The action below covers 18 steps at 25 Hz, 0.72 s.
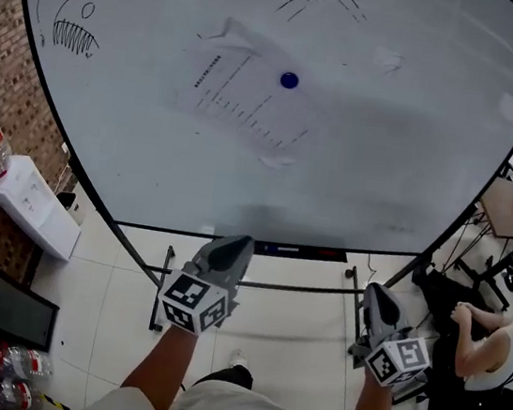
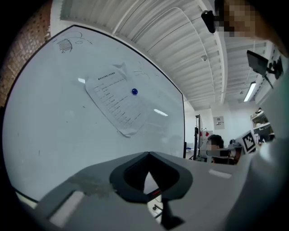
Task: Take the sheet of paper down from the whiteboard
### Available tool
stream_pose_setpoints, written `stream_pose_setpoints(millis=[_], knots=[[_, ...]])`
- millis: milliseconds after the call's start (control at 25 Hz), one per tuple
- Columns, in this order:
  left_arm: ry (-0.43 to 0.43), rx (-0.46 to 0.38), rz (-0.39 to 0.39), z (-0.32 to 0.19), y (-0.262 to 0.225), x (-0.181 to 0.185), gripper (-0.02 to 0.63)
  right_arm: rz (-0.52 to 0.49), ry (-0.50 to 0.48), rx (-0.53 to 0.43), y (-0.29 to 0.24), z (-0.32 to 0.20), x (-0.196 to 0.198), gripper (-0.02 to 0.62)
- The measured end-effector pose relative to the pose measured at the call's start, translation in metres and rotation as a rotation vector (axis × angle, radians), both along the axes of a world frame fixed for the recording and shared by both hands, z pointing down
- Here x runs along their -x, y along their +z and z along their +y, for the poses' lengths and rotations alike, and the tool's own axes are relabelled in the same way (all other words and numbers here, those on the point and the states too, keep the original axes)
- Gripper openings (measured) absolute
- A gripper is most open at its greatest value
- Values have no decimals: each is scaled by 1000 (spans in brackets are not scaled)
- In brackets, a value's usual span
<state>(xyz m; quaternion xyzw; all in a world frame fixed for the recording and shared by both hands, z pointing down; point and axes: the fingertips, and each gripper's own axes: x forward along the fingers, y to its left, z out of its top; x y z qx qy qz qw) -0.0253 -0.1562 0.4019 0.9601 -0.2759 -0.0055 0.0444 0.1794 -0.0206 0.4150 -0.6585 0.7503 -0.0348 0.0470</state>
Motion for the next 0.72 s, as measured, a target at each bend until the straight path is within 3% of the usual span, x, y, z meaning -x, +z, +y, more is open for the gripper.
stream_pose_setpoints(millis=[200,320,560,720], knots=[[33,-28,17,-54,-24,-21,5,44,-46,-42,-34,-72,-5,3],[28,-93,13,-80,-50,-30,5,77,-102,-85,-62,-108,-2,3],[-32,-244,10,-104,-113,-45,5,123,-241,-177,-120,-164,3,3],[-150,-336,-24,-112,-147,-46,5,129,-345,-231,-153,-186,2,4]])
